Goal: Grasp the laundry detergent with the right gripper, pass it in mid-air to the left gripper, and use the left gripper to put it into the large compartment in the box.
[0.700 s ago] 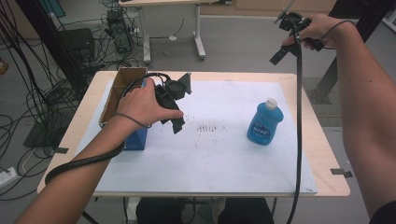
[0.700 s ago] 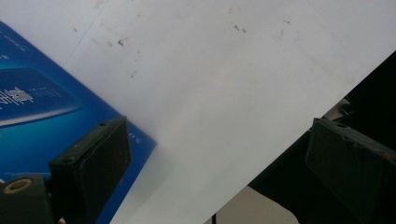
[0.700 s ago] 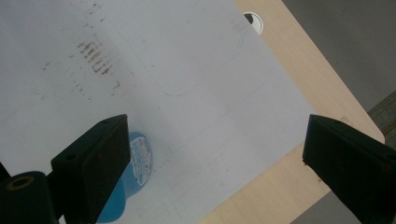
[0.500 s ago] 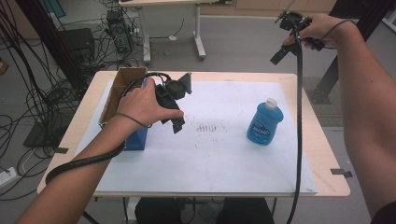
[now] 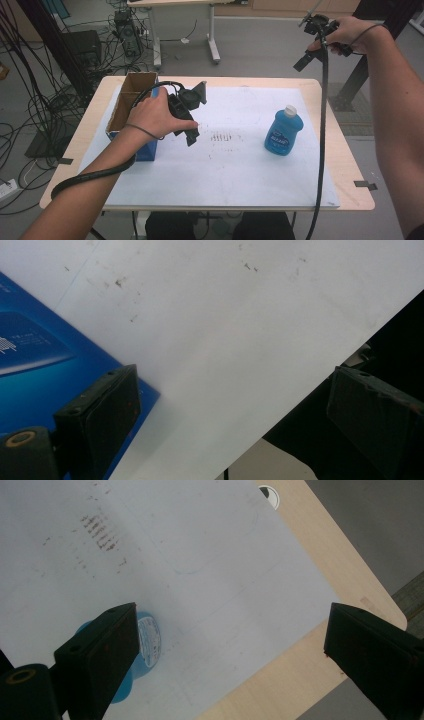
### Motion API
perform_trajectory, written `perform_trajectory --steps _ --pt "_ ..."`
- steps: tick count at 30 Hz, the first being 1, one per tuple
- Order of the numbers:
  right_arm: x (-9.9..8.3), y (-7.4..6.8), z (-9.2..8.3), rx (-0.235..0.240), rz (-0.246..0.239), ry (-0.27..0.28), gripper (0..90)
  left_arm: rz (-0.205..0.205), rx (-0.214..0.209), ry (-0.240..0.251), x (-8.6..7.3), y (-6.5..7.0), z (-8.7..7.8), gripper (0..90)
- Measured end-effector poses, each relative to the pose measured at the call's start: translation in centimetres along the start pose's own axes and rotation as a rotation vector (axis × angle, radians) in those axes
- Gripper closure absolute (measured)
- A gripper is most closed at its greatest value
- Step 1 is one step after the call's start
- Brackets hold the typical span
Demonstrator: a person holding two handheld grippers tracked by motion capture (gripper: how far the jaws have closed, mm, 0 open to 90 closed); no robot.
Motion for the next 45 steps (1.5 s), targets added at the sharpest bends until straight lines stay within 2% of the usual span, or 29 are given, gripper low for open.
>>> perform_trajectory --steps 11,21,25,45 --pt "-2.2 -0.4 -0.9 -0.019 -0.023 0.023 7.3 -0.007 -0.007 0.008 -0.1 0.2 0.1 7.2" --pt "-3.7 -0.9 -1.9 -0.037 -0.020 0.030 7.3 -0.013 -0.008 0.002 -0.4 0.2 0.1 7.4" --pt "-4.6 -0.9 -1.8 -0.029 -0.015 0.048 7.3 -0.010 -0.011 0.005 -0.4 0.4 0.1 7.4" --pt "-7.6 -1.1 -1.8 -0.034 -0.012 0.039 7.3 -0.003 -0.027 -0.002 -0.1 0.5 0.8 7.3"
Point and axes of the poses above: each handheld gripper's, and its own axes: z roughly forward along the jaws, x roughly out of its top, y roughly to its right, the point moved 2 cm from there along z, roughly forward along the jaws, and after that the axes turned 1 degree about z, right-handed, at the moved point
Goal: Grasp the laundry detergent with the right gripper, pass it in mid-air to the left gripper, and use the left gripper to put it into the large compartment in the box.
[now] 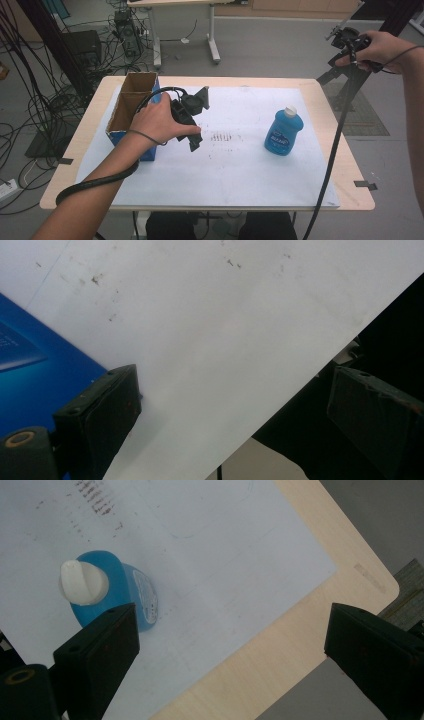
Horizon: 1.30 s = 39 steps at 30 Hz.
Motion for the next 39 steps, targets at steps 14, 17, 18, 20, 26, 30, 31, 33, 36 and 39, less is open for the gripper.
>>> perform_trajectory --steps 14,17,18,20,26,30,31,33,36,39 --pt "-2.2 -0.8 0.7 0.005 -0.004 -0.009 7.6 -0.005 -0.011 0.004 -0.1 0.3 0.2 7.3" --pt "-2.8 -0.8 0.8 0.007 0.007 -0.004 7.6 -0.001 -0.011 0.003 -0.1 0.4 0.1 7.3" --pt "-3.1 -0.8 0.8 0.006 0.007 -0.001 7.6 -0.002 -0.010 0.004 -0.1 0.5 0.2 7.3" --pt "-3.2 -0.8 0.9 0.009 0.005 0.000 7.6 0.002 -0.010 0.003 0.0 0.5 0.2 7.3" --pt "-4.3 -1.2 1.3 0.006 -0.011 0.013 7.6 0.000 -0.013 0.003 0.0 0.7 0.5 7.2" --pt "-4.7 -1.3 1.5 0.012 -0.007 0.020 7.6 -0.002 -0.013 0.000 0.1 0.7 0.8 7.2" --pt "-4.9 -1.3 1.6 0.015 -0.008 0.023 7.6 -0.003 -0.014 0.001 0.0 0.7 0.9 7.3" --pt "-5.2 -1.3 1.6 0.014 -0.009 0.022 7.5 -0.007 -0.019 0.002 0.0 0.7 1.0 7.3" --pt "-5.7 -1.3 1.6 0.015 -0.008 0.029 7.5 -0.006 -0.021 0.001 0.0 0.7 1.1 7.2" --pt "-6.1 -1.5 1.5 0.018 -0.011 0.032 7.5 -0.004 -0.027 0.007 -0.1 0.7 1.1 6.9"
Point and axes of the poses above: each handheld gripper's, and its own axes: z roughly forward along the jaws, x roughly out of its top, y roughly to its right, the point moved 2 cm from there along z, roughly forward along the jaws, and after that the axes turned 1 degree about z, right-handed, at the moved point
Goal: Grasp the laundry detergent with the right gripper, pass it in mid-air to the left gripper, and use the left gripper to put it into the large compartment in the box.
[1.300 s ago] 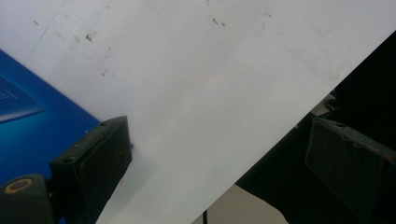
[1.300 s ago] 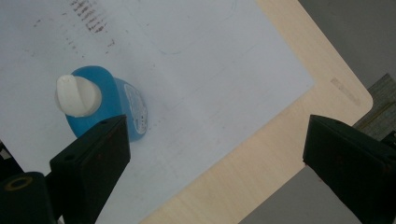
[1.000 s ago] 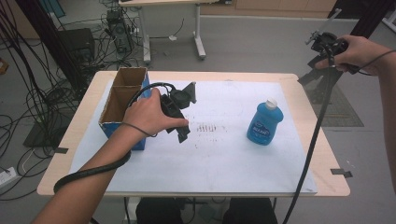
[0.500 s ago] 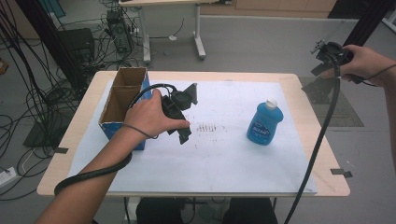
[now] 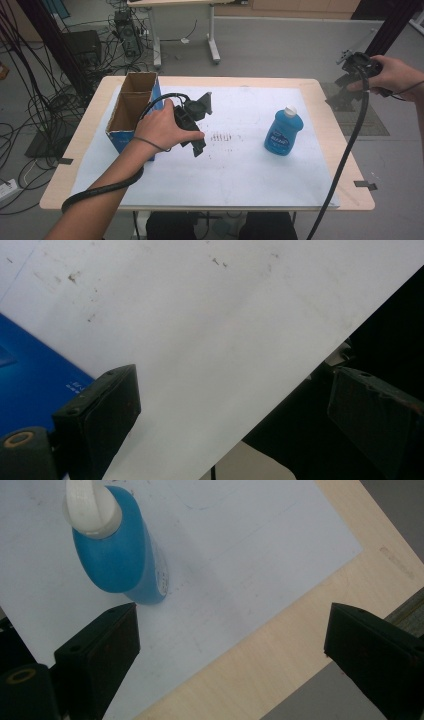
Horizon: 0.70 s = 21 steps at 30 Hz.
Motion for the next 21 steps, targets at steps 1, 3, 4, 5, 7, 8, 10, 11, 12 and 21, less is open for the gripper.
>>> perform_trajectory --steps 1,3,4,5,7,8,10,11,12,21 --pt "-0.2 0.0 0.0 -0.002 -0.008 0.003 7.5 -0.001 -0.002 0.000 0.0 0.0 0.0 6.8" --pt "-0.4 0.0 0.0 0.000 -0.009 0.001 7.5 0.003 0.003 -0.001 0.0 0.1 0.0 6.6" --pt "-0.5 -0.1 0.0 0.002 -0.002 0.003 7.4 0.002 0.003 0.002 0.0 0.2 -0.1 6.7" --pt "-0.6 -0.1 0.0 0.003 0.000 0.005 7.3 0.002 0.003 0.002 0.0 0.2 -0.1 6.7" --pt "-0.7 -0.2 0.1 0.004 -0.001 0.002 7.3 0.006 0.006 0.004 0.0 0.3 -0.2 6.7" --pt "-0.8 -0.3 0.1 0.002 -0.003 -0.001 7.2 0.006 0.007 0.009 -0.1 0.4 -0.3 6.7" --pt "-1.1 -0.4 0.1 0.003 -0.005 0.000 7.2 0.006 0.009 0.012 -0.1 0.5 -0.3 6.7" --pt "-1.2 -0.5 0.1 0.004 0.006 0.000 7.2 0.008 0.010 0.013 -0.1 0.6 -0.3 6.7" --pt "-1.3 -0.4 0.1 0.006 0.003 0.001 7.1 0.010 0.006 0.012 -0.1 0.5 -0.3 6.7" --pt "-2.8 -0.3 0.6 0.020 0.010 0.015 7.1 0.008 -0.010 0.032 -0.7 0.3 -0.2 6.8"
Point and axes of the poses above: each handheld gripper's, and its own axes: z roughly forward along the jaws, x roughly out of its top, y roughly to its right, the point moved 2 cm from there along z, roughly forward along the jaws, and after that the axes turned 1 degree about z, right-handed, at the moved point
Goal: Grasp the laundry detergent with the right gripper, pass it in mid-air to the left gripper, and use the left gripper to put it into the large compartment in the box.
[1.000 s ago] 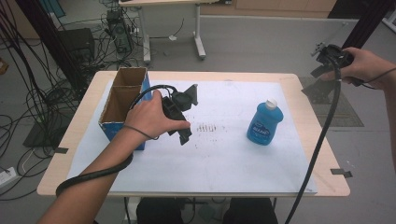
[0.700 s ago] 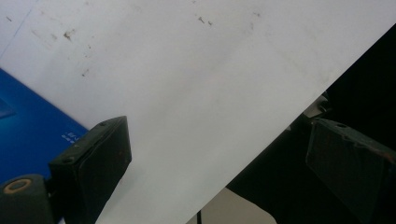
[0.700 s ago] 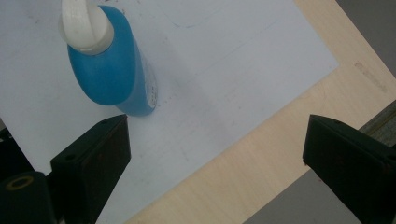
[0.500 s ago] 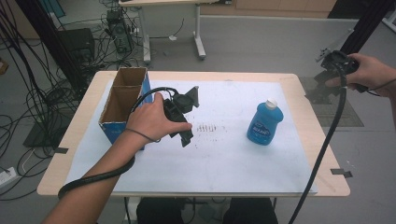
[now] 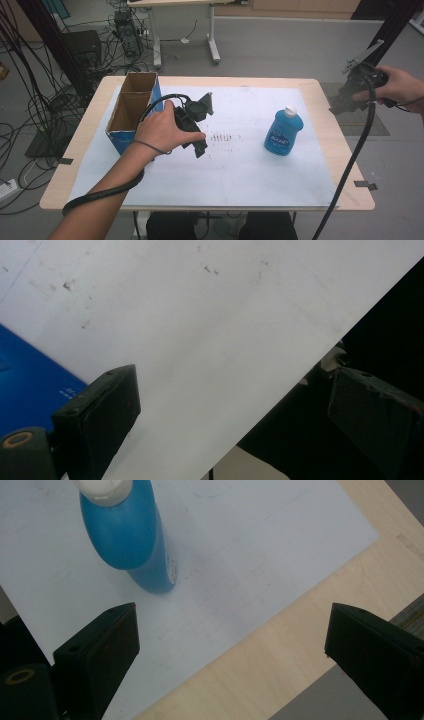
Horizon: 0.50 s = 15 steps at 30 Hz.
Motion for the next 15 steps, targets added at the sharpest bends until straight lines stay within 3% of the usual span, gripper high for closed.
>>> perform_trajectory --steps 15 --pt "-2.3 -0.1 1.0 0.025 -0.005 0.038 7.0 0.000 -0.014 0.026 -0.6 0.3 0.7 6.7"
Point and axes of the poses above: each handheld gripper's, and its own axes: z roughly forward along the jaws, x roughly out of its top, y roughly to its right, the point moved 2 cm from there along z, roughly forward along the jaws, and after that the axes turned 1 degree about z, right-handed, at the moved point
